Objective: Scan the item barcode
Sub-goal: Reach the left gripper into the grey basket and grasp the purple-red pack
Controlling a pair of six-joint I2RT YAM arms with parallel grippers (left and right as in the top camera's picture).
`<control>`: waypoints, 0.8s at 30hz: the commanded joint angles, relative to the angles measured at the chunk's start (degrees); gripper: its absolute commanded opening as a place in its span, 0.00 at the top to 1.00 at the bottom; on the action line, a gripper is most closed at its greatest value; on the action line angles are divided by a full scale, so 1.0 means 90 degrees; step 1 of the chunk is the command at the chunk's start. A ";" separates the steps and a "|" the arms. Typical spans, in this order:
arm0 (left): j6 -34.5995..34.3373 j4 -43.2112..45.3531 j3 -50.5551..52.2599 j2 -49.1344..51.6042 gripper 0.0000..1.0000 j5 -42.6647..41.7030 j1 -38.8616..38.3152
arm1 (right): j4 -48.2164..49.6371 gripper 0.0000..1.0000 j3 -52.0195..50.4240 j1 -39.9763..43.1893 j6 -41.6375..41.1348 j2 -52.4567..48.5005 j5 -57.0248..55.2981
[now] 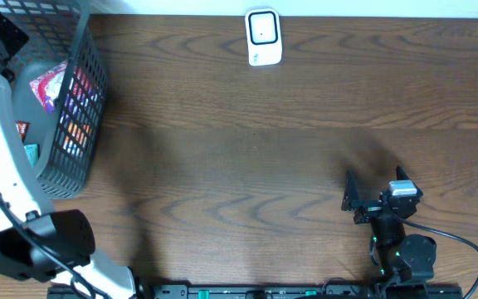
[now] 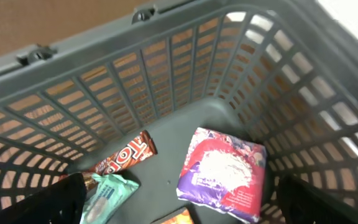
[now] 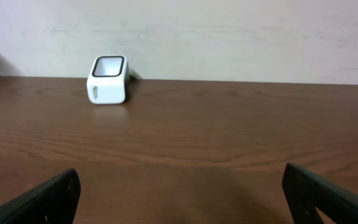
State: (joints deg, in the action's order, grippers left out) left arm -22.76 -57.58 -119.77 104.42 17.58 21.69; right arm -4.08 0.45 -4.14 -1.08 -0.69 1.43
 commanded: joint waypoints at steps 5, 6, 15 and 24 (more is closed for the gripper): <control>-0.0338 -0.0058 -0.0134 0.0869 0.02 -0.0070 0.0182 | -0.0024 0.01 -0.0015 0.0007 -0.0066 0.0034 -0.0051; -0.0342 -0.0056 -0.0134 0.0957 0.02 -0.0073 0.0182 | -0.0024 0.01 -0.0015 0.0007 -0.0066 0.0034 -0.0051; -0.0340 -0.0024 -0.0134 0.1914 0.02 -0.0073 0.0185 | -0.0024 0.01 -0.0015 0.0007 -0.0066 0.0034 -0.0051; -0.0316 0.0024 -0.0134 0.2742 0.02 -0.0243 0.0194 | -0.0024 0.01 -0.0015 0.0007 -0.0066 0.0034 -0.0051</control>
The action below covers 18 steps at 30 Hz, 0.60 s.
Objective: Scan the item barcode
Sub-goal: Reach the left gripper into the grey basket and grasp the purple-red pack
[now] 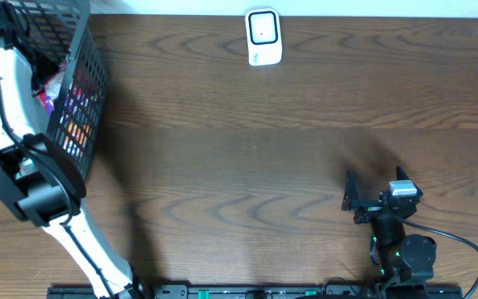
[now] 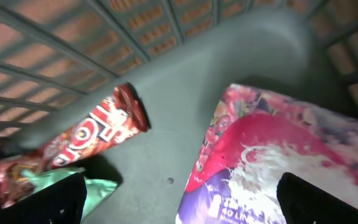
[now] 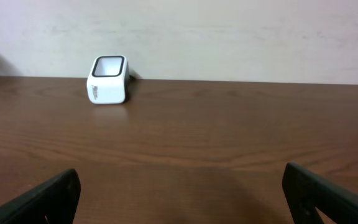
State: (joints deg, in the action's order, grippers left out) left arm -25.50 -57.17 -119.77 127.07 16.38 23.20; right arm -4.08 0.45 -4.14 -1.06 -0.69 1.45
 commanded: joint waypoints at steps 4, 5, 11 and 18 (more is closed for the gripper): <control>-0.0010 0.0002 -0.0129 0.0415 0.02 -0.0112 0.0029 | -0.0024 0.01 -0.0015 0.0007 -0.0068 0.0034 -0.0053; -0.0010 0.0005 -0.0129 0.0464 0.02 -0.0117 0.0029 | -0.0024 0.01 -0.0015 0.0007 -0.0068 0.0034 -0.0053; 0.0539 0.0323 0.0036 0.0670 0.04 -0.1542 0.0027 | -0.0024 0.01 -0.0015 0.0007 -0.0068 0.0034 -0.0051; 0.0546 0.0478 0.0454 0.0673 0.16 -0.1581 0.0034 | -0.0024 0.01 -0.0015 0.0007 -0.0068 0.0034 -0.0053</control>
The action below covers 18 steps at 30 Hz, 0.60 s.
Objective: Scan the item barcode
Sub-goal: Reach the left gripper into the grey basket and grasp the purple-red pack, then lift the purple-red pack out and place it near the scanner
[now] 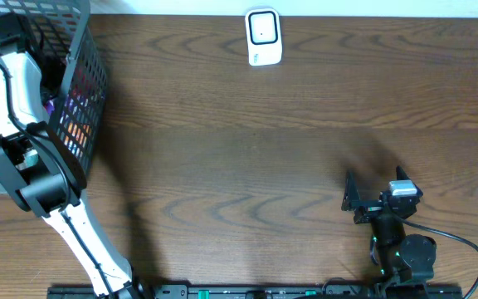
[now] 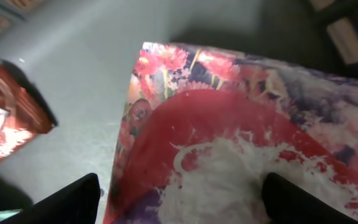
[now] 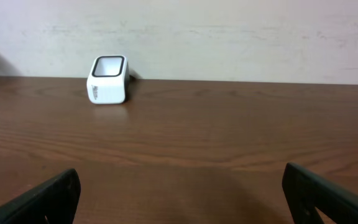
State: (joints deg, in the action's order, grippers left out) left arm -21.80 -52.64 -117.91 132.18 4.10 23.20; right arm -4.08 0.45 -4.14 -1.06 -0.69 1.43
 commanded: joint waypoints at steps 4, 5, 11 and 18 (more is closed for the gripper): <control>0.0136 0.0032 0.0481 0.0104 0.16 -0.0219 0.0034 | -0.0024 0.01 -0.0015 0.0007 -0.0068 0.0034 -0.0051; 0.0134 0.0056 0.0546 0.0104 0.16 -0.0219 0.0034 | -0.0024 0.01 -0.0015 0.0007 -0.0068 0.0034 -0.0049; 0.0134 0.0095 0.0765 0.0104 0.80 -0.0219 0.0034 | -0.0024 0.01 -0.0015 0.0007 -0.0068 0.0034 -0.0051; 0.0129 -0.0049 0.0687 -0.0321 0.93 -0.0221 0.0095 | -0.0024 0.01 -0.0015 0.0010 -0.0066 0.0034 -0.0051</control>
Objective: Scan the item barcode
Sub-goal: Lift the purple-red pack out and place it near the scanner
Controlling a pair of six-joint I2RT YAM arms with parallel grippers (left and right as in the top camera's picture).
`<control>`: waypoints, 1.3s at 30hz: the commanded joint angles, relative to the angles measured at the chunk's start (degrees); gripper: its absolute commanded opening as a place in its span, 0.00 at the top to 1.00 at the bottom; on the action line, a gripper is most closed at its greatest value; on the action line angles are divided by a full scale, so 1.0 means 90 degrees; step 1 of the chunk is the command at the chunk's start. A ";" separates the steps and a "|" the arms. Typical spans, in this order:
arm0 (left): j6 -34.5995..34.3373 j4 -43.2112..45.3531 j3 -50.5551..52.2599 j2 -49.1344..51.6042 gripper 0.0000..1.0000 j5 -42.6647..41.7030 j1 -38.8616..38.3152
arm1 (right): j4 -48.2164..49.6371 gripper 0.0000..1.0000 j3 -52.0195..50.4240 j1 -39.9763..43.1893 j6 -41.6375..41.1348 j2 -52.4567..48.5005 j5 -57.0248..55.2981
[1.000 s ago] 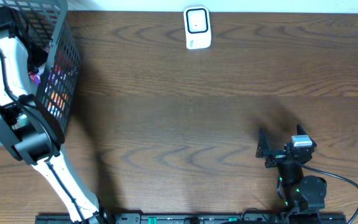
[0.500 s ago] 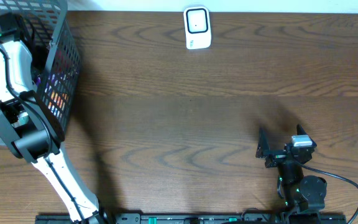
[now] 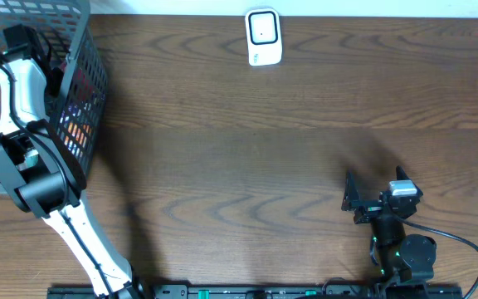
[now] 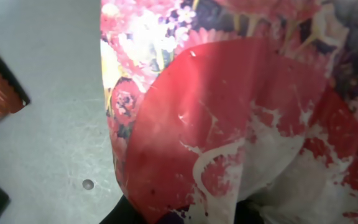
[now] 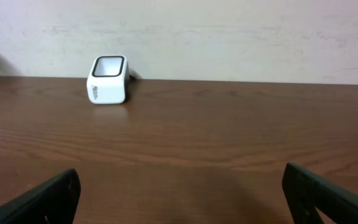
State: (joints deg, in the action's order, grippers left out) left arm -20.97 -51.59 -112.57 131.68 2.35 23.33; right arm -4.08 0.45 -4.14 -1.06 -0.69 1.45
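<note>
A soft pouch (image 4: 229, 112) printed with red and pink flowers fills the left wrist view, lying on the grey floor of the basket (image 4: 42, 143). My left gripper (image 4: 188, 214) is down inside the basket (image 3: 85, 124), its dark fingers (image 4: 129, 214) pressed against both sides of the pouch, which bulges and wrinkles between them. The white barcode scanner (image 3: 263, 37) stands at the table's far edge, and in the right wrist view the scanner (image 5: 109, 79) is far ahead on the left. My right gripper (image 5: 182, 193) rests open and empty near the front right.
A red chocolate bar wrapper lies left of the pouch on the basket floor. More colourful packets (image 3: 75, 124) show through the basket's mesh wall. The white left arm (image 3: 15, 91) reaches over the basket rim. A pale wall (image 5: 179, 31) backs the table.
My left gripper has come lower onto the flowered pouch and its fingers have drawn in from wide apart to pinching it. The right arm and scanner are unchanged.
First my left gripper hung open over the basket, with the pouch, chocolate bar and teal packet all in sight. Then it was lower, nearer the pouch, then straddling it open. Now it is shut on the pouch. My right gripper stayed still and open.
</note>
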 commanded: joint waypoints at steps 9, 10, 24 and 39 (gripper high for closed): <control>-0.0066 0.0685 0.0087 -0.3050 0.93 -0.0027 0.0209 | -0.0024 0.01 -0.0015 0.0007 -0.0066 0.0034 -0.0051; -0.0085 0.0772 0.0087 -0.3327 0.93 -0.0029 0.0209 | -0.0024 0.01 -0.0015 0.0007 -0.0068 0.0034 -0.0053; -0.1537 0.1231 0.0090 -0.5804 0.93 -0.2084 -0.0508 | -0.0024 0.01 -0.0015 0.0007 -0.0068 0.0034 -0.0051; -0.1124 -0.0036 0.0163 -0.4039 0.93 -0.2307 -0.4447 | -0.0024 0.01 -0.0015 0.0007 -0.0068 0.0034 -0.0053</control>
State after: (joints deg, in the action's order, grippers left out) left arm -33.36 -50.98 -111.39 91.26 -17.39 -11.92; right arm -4.08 0.45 -4.14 -1.08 -0.69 1.45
